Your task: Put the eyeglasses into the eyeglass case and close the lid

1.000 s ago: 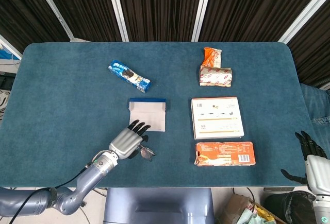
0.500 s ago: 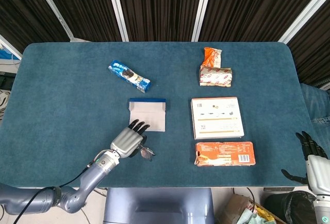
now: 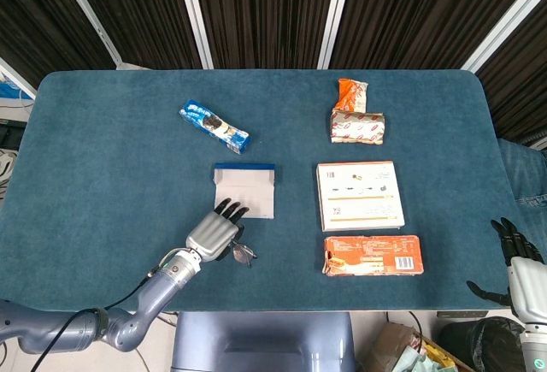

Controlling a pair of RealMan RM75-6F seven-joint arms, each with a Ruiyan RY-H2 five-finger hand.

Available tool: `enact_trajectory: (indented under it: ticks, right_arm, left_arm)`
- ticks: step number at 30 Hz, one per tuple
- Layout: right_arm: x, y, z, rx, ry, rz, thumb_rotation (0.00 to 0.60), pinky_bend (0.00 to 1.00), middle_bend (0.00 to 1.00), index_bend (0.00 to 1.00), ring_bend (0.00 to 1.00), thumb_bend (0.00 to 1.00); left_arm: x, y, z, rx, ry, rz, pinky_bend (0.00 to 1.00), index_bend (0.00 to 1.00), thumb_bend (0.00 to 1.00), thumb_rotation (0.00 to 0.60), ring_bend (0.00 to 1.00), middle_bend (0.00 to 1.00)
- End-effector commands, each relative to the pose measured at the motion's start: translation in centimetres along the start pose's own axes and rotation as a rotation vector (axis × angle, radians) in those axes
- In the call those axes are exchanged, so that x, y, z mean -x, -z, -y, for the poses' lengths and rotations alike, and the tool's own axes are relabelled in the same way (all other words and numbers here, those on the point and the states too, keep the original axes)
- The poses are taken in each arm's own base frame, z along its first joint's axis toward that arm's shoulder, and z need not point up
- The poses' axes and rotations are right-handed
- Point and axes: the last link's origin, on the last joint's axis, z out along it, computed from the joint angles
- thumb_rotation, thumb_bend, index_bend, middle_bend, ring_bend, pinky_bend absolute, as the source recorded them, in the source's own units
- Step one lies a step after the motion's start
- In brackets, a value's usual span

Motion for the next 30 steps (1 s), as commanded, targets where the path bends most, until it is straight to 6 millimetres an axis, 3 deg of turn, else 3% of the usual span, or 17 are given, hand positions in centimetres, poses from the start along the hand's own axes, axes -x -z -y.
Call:
enact_trajectory:
  ticks: [1,30]
  right_arm:
    - [0.02,0.00,-0.01,0.002,0.000,0.002,0.600,0.16,0.03,0.08,0.12,0.20]
    - [0.00,-0.05,-0.09,0.016,-0.001,0.009,0.600,0.16,0.03,0.08,0.12,0.21]
  left_arm:
    - [0.05,0.00,-0.02,0.001,-0.003,0.003,0.00,0.48,0.34,0.600,0.00,0.09]
    - [0.12,-0.69,-0.42,-0.025,-0.020,-0.001,0.00,0.54,0.35,0.600,0.00,0.12]
